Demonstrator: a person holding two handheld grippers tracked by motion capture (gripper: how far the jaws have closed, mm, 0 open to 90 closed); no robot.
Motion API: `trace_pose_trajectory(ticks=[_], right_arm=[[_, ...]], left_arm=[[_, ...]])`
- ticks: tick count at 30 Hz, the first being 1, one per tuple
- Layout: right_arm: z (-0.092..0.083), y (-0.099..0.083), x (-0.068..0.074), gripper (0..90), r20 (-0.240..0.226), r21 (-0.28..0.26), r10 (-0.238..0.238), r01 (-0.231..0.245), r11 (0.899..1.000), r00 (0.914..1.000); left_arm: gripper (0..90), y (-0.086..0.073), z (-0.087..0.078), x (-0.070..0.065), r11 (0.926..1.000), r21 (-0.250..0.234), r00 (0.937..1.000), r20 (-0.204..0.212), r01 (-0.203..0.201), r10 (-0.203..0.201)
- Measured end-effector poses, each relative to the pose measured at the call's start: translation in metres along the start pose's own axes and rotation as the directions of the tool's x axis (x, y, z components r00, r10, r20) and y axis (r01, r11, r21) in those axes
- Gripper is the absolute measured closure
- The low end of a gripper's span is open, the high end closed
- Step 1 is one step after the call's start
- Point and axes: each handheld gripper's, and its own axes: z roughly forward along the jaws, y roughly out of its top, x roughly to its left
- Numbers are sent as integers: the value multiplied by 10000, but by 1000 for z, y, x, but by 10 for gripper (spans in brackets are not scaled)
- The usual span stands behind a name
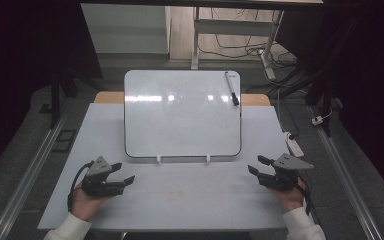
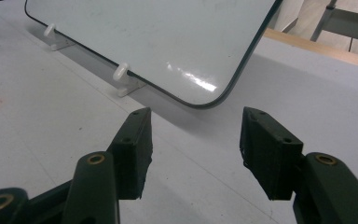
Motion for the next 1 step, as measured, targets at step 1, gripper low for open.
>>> trace_pose_trajectory(ticks=[1], right_arm=[[0,0,0,432,6,6,-5,5,10000,10000]], left_arm=[[291,0,0,0,10000,-1,10000,0,7,-7]])
